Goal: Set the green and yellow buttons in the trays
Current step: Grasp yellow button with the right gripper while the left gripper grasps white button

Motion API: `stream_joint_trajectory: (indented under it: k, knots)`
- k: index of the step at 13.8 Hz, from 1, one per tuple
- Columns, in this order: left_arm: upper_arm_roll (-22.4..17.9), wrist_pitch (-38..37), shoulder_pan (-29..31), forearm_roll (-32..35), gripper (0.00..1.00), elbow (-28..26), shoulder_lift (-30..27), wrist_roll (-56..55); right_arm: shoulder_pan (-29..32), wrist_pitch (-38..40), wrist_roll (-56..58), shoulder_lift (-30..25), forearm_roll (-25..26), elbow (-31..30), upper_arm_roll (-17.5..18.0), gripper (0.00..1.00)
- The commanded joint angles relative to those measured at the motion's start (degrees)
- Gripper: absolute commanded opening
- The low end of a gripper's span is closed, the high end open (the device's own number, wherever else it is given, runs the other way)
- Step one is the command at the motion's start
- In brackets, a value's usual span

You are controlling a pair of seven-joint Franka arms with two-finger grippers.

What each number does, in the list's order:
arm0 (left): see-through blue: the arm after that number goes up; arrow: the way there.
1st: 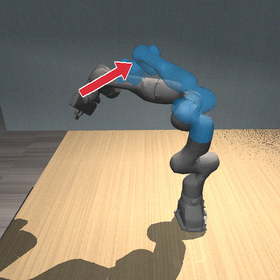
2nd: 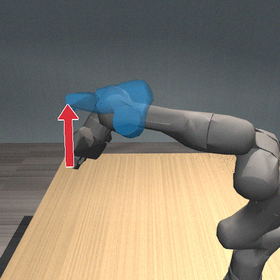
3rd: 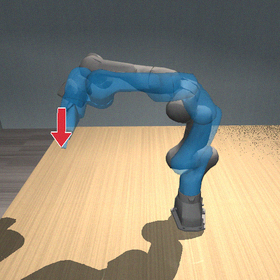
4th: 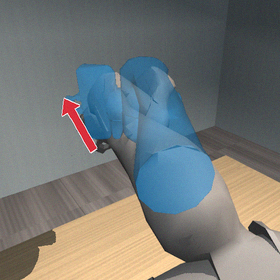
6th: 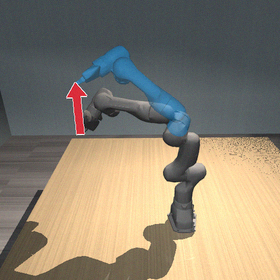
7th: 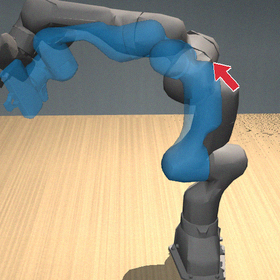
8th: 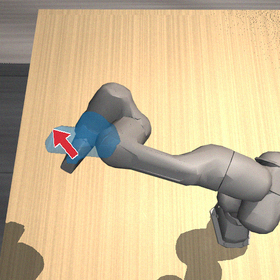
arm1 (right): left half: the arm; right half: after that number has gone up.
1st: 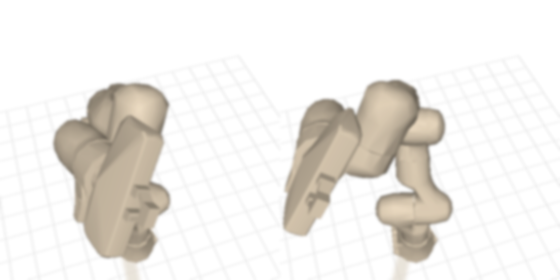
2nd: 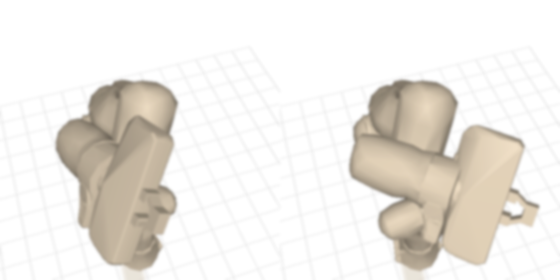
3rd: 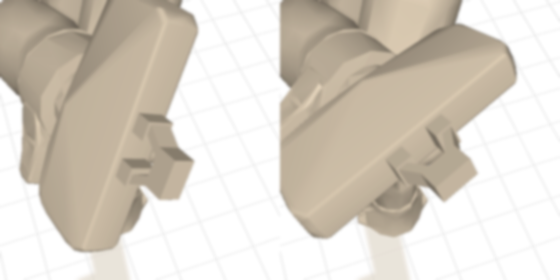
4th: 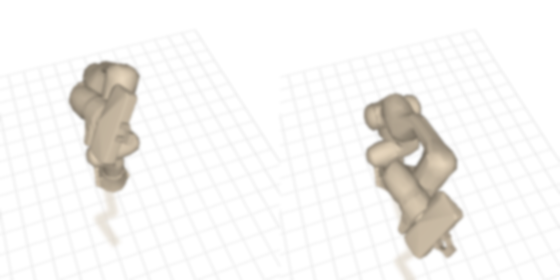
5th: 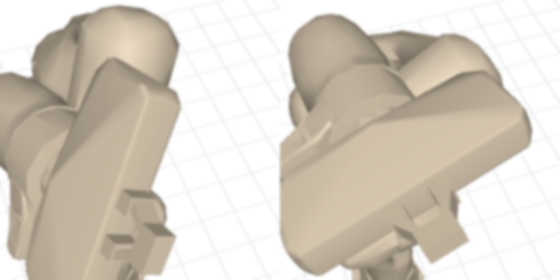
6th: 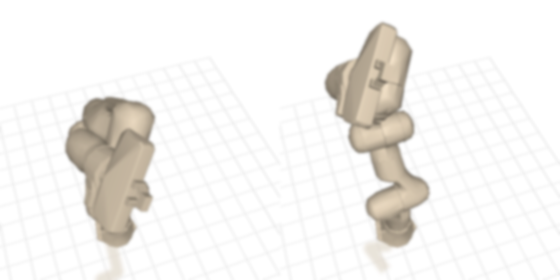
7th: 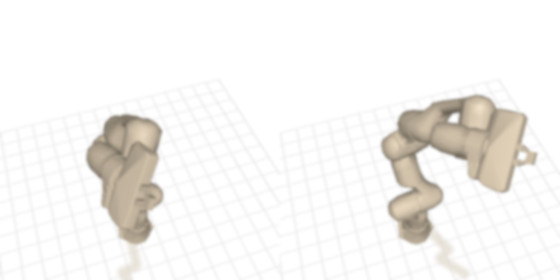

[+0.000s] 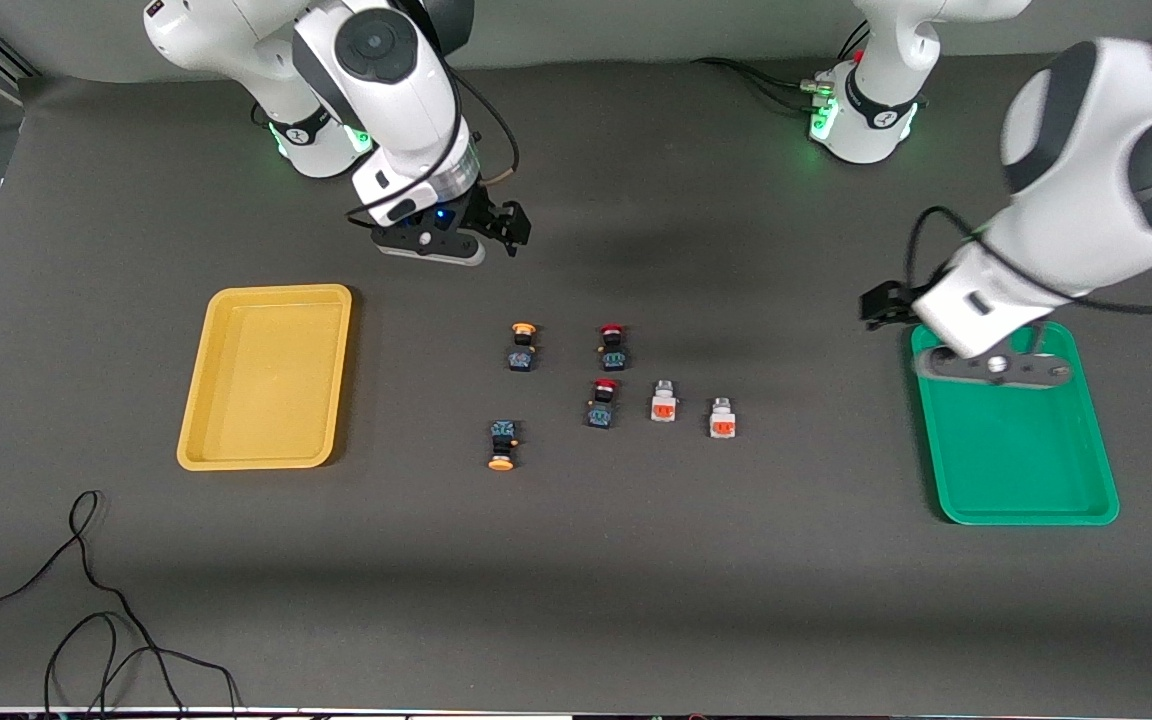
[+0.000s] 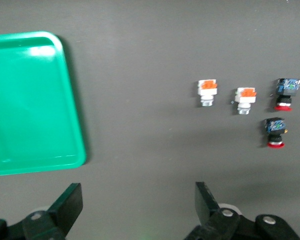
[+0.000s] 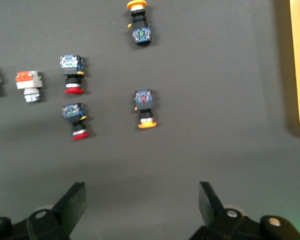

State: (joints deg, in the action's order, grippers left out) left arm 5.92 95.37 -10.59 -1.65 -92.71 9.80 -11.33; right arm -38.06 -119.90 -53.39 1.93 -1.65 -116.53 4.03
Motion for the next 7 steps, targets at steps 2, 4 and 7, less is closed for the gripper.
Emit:
stream_joint_trajectory:
  k: [2,4,7]
  knots:
    - [-0.9,4.4,-5.2,-0.6,0.99,-0.2,5.4,-4.8,-2.4,-20.4,1.1,6.1,1.9,-10.4,-1.0,1.0]
    - [-0.9,7.6,-6.8,-0.6,0.99,-0.2,9.2,-5.8,-2.5,-28.1,0.9,13.8,3.0,-10.0,-1.0,1.0]
    - [-0.9,14.0,-8.0,-0.7,0.99,-0.2,15.1,-5.9,-1.7,-35.2,0.8,21.5,9.0,-9.4,-2.3,1.0]
